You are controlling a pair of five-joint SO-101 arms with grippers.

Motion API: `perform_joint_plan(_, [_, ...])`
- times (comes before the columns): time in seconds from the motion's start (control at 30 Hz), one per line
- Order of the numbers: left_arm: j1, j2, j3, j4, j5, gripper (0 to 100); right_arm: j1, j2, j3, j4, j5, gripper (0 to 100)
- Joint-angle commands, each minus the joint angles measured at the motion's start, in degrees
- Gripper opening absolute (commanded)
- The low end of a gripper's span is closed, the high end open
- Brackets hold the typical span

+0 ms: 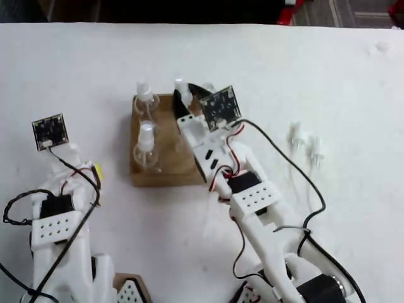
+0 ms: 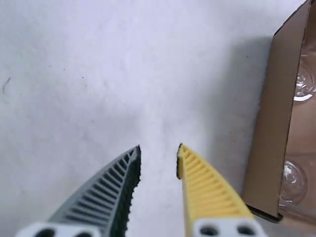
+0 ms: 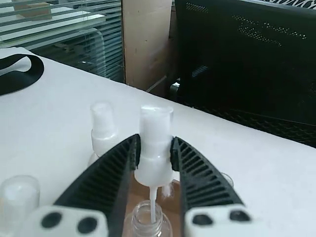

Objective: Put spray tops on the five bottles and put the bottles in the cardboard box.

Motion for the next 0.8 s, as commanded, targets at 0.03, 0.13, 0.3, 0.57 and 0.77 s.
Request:
perform_joint_plan(0.03, [0.7, -0.7, -0.3, -1.8, -0.5, 12, 0.6, -2.2, 0.2, -2.4, 0.1, 1.9])
perform_joint_plan(0.13, [0.7, -0.7, -0.3, -1.8, -0.5, 12, 0.6, -2.2, 1.5, -2.4, 0.1, 2.0])
perform_joint_plan(0.3, [0.7, -0.7, -0.3, -1.8, -0.5, 12, 0.6, -2.3, 4.0, -2.4, 0.1, 1.9])
perform_joint_plan(0.57, [0.7, -0.7, -0.3, -1.7, -0.5, 12, 0.6, -2.2, 4.5, -2.5, 0.1, 2.2])
perform_joint_plan(0.77, [0.7, -0.7, -0.3, -1.8, -0.5, 12, 0.6, -2.2, 4.6, -2.2, -0.2, 9.6])
